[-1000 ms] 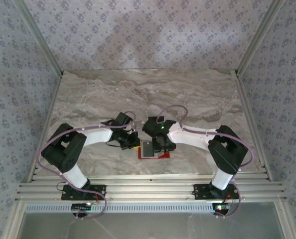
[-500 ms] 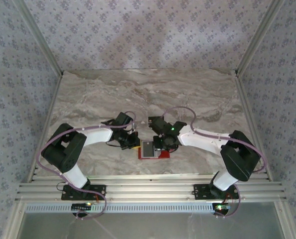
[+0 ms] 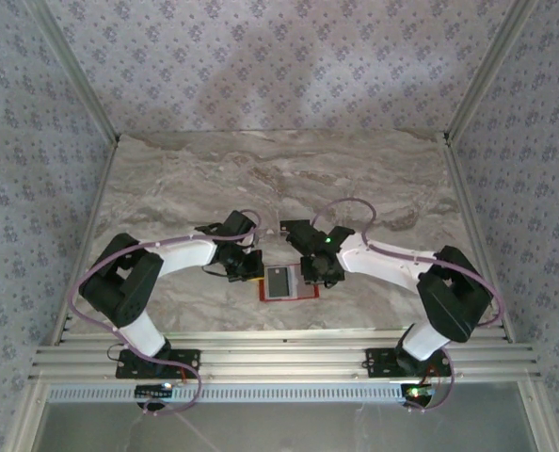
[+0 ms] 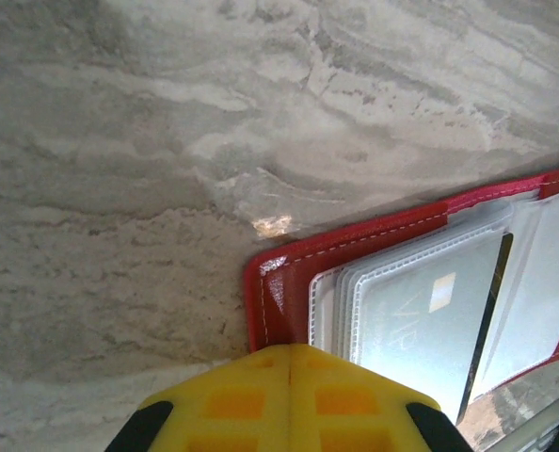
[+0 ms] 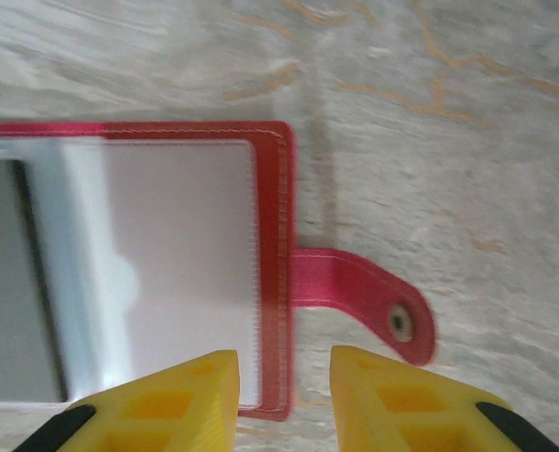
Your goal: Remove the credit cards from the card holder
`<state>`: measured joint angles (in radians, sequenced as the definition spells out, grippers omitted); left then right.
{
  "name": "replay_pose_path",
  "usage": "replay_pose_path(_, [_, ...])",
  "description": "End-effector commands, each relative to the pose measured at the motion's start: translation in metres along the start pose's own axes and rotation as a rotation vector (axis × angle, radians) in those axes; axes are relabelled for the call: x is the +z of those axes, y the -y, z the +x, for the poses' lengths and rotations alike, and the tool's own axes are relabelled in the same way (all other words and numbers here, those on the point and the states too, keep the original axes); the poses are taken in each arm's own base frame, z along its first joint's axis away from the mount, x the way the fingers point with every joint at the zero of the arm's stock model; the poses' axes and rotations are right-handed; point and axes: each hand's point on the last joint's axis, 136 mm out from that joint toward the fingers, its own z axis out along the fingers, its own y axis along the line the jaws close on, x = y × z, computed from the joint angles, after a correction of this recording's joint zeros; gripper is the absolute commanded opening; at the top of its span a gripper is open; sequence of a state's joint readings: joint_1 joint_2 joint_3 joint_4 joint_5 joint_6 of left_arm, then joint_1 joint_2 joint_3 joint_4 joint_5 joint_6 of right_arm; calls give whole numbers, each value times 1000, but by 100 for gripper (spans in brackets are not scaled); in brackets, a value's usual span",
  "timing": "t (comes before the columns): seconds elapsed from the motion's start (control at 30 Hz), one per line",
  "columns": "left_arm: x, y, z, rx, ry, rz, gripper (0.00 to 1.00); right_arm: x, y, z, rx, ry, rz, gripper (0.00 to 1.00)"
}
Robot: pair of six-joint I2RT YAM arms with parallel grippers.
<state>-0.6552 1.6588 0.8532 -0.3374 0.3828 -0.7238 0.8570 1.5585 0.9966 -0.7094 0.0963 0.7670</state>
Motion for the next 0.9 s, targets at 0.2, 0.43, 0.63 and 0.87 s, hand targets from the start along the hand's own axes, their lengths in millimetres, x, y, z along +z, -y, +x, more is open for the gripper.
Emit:
replay_pose_path(0.2, [-20,16,0,41,44,-29,11,-9,-74,-19,70,27,-474,30])
replay_pose_path(0.43, [-9,22,10,33,14,-6,11,7,-80,-17,70,-37,-532,28])
replay_pose_path(0.63, [10,8,13,13,-10,-25,10,20,-85,-12,71,-83,-559,28])
replay_pose_path(0.87, [11,-2,15,16,-13,-70,10,34,-82,-7,76,-109,-535,27])
